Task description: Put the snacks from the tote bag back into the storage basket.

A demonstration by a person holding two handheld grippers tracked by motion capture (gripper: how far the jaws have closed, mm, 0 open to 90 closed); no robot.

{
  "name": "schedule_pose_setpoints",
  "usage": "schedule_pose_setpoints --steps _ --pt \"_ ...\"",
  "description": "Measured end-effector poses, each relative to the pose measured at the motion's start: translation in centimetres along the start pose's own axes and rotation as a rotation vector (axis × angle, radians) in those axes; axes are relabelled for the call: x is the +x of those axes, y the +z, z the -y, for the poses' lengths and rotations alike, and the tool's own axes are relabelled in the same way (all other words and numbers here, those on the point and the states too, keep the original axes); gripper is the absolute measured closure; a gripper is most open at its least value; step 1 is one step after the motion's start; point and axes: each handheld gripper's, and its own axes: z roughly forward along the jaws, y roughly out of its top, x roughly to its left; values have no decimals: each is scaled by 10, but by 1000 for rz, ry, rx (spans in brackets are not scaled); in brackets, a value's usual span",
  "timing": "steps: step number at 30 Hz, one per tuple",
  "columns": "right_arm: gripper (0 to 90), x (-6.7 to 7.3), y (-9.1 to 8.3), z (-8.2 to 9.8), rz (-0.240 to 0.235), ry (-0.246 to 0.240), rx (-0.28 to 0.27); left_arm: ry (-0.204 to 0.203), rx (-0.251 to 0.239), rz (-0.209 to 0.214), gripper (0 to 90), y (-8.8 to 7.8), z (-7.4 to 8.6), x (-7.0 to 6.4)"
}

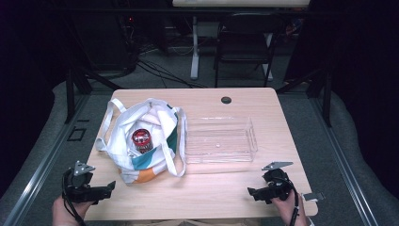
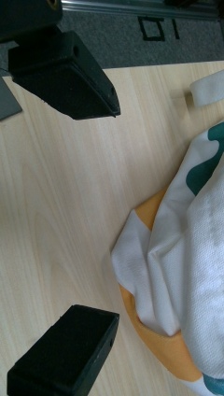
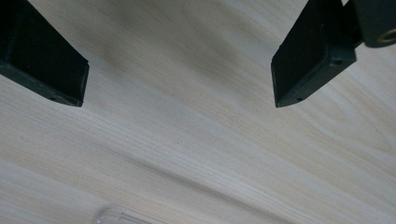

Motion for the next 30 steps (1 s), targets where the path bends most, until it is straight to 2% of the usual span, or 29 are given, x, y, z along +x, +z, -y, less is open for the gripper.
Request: schedule_pose_setpoints --steps 17,21,30 --pt "36 0 0 1 5 5 -2 1 -14 6 34 0 -3 1" --pt "36 1 0 0 4 -1 4 -8 -24 30 34 1 -6 2" --pt "36 1 1 -1 7 0 4 1 -53 46 34 0 -13 1"
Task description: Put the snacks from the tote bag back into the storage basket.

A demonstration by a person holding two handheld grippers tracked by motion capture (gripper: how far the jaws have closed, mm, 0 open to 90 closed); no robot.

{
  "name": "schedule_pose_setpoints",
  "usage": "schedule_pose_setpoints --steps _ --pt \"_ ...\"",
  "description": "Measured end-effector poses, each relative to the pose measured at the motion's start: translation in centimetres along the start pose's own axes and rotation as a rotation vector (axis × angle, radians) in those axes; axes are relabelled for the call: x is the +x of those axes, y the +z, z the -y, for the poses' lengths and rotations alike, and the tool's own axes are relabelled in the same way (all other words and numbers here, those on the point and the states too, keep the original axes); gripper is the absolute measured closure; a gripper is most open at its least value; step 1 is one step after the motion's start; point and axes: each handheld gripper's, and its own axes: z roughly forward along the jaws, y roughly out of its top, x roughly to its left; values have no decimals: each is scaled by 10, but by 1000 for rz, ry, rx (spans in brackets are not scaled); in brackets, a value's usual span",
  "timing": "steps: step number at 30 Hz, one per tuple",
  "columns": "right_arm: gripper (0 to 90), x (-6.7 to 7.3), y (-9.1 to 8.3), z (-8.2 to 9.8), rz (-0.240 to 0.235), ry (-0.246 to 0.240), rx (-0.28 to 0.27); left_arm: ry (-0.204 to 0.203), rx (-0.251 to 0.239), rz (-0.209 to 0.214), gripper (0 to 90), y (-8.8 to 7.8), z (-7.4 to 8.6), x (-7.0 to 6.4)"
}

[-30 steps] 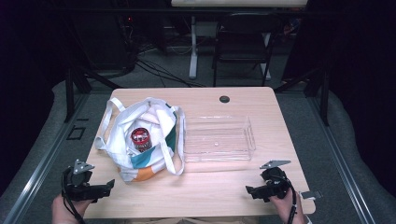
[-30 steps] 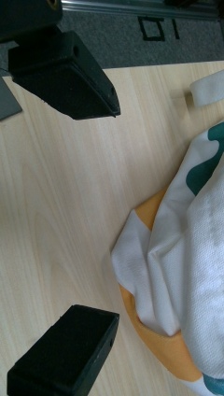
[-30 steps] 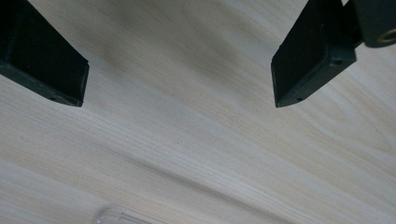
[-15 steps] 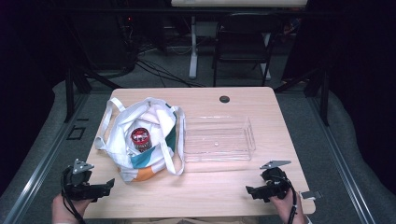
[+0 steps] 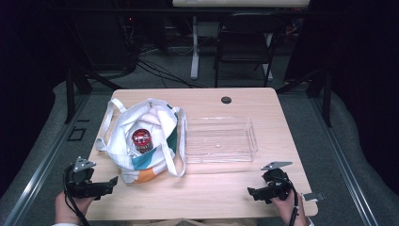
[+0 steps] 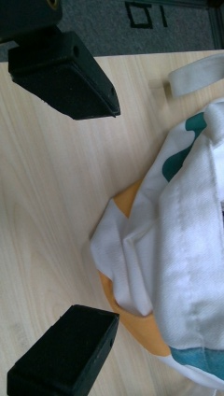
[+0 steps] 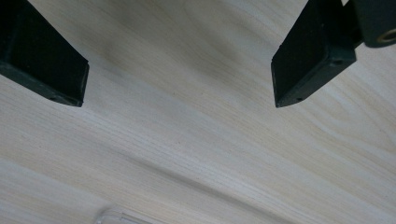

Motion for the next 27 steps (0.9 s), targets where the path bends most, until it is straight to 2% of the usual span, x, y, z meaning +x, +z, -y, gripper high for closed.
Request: schedule_pose_setpoints --steps 7,11,18,22,27 --pt "36 1 2 -3 2 -8 8 1 -61 2 28 -2 -15 -1" --pt "36 1 3 -3 4 -11 8 19 -81 -6 27 -6 -19 -2" --pt "36 1 2 -2 3 -6 8 17 -101 3 24 -5 -32 1" --pt "36 1 3 -3 3 -9 8 40 -106 15 18 -3 -47 -1" --pt "36 1 2 -2 1 -8 7 49 -114 23 14 0 -59 -4"
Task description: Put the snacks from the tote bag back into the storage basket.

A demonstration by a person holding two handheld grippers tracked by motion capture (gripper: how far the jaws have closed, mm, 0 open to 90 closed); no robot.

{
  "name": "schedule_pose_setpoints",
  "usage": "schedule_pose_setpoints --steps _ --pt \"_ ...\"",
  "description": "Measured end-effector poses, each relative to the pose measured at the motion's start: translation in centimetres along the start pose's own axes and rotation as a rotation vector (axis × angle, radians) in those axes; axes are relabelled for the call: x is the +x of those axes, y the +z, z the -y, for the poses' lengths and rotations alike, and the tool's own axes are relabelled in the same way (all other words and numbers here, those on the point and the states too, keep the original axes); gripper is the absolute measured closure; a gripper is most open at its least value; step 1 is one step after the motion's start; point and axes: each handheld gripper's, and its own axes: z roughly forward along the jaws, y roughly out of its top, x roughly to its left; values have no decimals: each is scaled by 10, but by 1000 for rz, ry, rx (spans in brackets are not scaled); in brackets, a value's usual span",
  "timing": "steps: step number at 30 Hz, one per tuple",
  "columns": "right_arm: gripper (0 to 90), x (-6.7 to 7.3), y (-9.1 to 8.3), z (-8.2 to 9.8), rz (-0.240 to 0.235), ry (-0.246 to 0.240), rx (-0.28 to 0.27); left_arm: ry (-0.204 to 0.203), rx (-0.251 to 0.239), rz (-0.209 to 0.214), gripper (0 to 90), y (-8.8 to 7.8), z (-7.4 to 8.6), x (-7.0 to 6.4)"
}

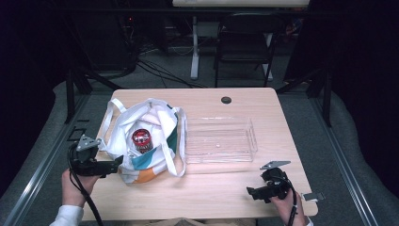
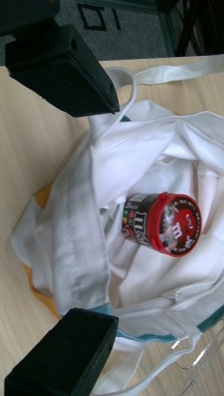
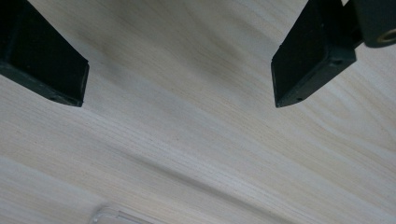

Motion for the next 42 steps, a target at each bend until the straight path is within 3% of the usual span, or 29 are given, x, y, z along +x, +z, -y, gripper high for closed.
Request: schedule_pose_setpoints --steps 8,18,24,27,37,42 --pt "36 1 2 0 -6 8 -17 4 -4 13 1 7 -15 -1" --pt "36 0 1 -1 -5 -6 5 23 2 37 0 20 -32 -4" --pt "36 0 1 -1 -5 -6 6 36 17 64 1 30 -42 -4" --pt "36 0 1 -1 -1 -5 2 24 8 83 0 35 -46 -1" --pt "36 0 1 -1 -1 -5 1 24 55 109 0 53 -61 3" --pt "36 0 1 -1 -4 -6 3 59 100 91 1 68 -70 -2"
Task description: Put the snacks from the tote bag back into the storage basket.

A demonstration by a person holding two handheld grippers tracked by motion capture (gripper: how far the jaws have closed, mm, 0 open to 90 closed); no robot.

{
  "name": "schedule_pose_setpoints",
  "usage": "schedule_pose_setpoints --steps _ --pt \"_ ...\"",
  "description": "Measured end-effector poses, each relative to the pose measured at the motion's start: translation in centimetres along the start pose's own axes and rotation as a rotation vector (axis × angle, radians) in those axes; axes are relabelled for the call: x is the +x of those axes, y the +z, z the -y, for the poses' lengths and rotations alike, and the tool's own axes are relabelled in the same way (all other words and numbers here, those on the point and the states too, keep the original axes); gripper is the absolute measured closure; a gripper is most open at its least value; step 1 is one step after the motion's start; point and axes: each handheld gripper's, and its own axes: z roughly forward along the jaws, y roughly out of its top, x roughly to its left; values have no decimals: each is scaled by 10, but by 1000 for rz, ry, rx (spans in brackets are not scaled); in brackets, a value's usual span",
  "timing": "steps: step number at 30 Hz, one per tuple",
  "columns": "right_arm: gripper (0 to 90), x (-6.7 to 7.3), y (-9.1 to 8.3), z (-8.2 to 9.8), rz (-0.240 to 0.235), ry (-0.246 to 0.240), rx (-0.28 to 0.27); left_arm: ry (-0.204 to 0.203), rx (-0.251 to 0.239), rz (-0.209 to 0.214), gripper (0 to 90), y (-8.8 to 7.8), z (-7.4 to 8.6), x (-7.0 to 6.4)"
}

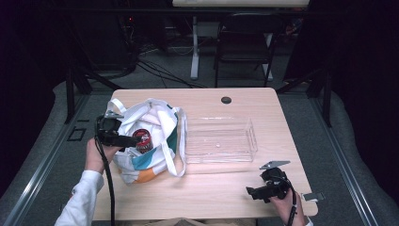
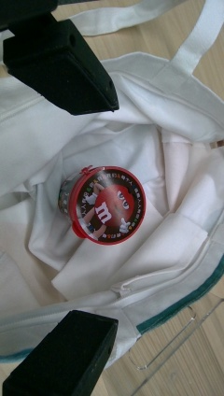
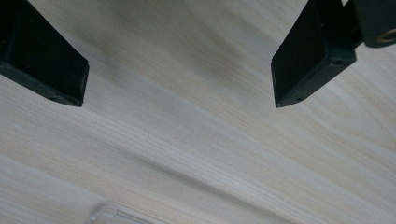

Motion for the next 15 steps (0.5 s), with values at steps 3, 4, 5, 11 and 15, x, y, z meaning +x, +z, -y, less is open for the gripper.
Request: schedule_pose_setpoints --steps 3,4,5,11,15 --pt "36 0 0 0 -1 1 1 9 13 -8 1 5 -3 -1" --pt "36 0 0 0 -1 1 0 11 31 -5 2 10 -5 -1" --pt "36 0 0 0 -1 1 0 11 31 -5 1 10 -5 -1" --pt "36 0 -1 1 6 8 1 11 74 9 0 25 -11 -2" --pt "36 0 -1 1 3 6 2 19 102 -7 0 31 -15 -2"
